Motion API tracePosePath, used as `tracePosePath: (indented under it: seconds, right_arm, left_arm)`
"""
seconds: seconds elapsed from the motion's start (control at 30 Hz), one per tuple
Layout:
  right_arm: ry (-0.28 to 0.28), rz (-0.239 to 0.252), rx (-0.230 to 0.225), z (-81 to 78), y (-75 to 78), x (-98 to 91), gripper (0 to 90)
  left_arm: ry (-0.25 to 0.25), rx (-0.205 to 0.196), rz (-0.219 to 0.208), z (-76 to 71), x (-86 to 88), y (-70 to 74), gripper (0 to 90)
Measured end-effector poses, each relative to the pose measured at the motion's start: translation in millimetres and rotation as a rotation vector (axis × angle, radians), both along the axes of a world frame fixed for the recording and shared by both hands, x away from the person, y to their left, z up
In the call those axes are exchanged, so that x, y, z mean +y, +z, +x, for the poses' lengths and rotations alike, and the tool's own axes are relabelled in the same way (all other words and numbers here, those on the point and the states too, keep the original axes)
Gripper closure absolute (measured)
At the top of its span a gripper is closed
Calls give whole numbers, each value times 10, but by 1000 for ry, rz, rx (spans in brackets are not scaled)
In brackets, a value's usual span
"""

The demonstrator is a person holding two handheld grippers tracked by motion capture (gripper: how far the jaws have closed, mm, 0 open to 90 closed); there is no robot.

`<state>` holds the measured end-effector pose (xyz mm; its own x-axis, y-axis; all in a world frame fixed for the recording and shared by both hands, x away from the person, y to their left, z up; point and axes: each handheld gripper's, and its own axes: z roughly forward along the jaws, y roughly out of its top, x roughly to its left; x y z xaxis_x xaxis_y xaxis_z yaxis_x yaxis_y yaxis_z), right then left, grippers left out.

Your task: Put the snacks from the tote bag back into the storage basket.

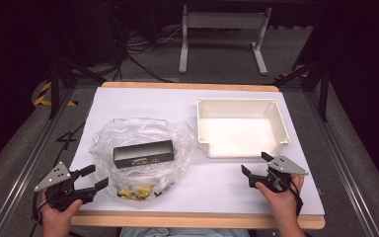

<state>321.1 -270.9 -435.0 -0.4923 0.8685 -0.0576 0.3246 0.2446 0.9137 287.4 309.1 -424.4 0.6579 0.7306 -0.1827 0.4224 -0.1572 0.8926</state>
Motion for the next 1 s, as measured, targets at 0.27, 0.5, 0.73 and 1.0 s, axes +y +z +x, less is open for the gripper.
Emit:
tracePosePath:
  seconds: [0.27, 0.5, 0.73, 1.0]
  right_arm:
    - [29, 23, 12, 29, 39, 29, 138]
    - [71, 9, 16, -4, 190, 44, 163]
    - [81, 4, -9, -75, 416, -10, 169]
    - [130, -3, 4, -158, 604, 29, 168]
  left_arm:
    - [-21, -48, 27, -58, -65, 42, 275]
    - [-20, -47, 17, -67, -41, 44, 273]
    - [-10, -30, 25, -39, -45, 22, 272]
    - [-9, -34, 35, -52, -63, 28, 272]
